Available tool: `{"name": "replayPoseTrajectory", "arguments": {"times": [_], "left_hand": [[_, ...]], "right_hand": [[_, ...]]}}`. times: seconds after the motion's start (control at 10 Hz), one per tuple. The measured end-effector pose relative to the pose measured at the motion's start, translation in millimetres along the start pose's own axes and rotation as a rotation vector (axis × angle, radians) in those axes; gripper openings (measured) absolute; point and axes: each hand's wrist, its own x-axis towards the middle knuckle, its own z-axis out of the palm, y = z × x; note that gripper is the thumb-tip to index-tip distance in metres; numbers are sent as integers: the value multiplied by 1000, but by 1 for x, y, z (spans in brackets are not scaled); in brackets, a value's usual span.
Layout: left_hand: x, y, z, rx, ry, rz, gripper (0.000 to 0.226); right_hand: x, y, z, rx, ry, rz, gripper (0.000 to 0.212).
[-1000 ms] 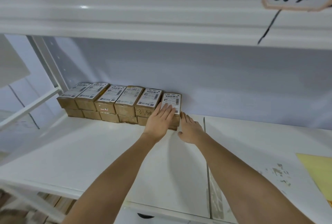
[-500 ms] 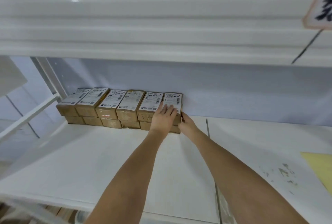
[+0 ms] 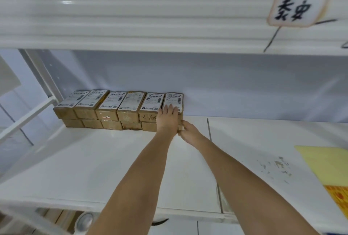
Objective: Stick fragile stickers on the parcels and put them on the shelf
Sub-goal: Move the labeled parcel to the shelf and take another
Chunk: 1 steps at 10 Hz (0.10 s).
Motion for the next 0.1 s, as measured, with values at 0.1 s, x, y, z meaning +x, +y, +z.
{"name": "replayPoseTrajectory", "arguments": {"times": [0.1], "left_hand": [[-21, 5, 2, 28, 43, 14, 79]], "right_hand": [[-17, 9, 0, -80, -12, -10, 50]]}}
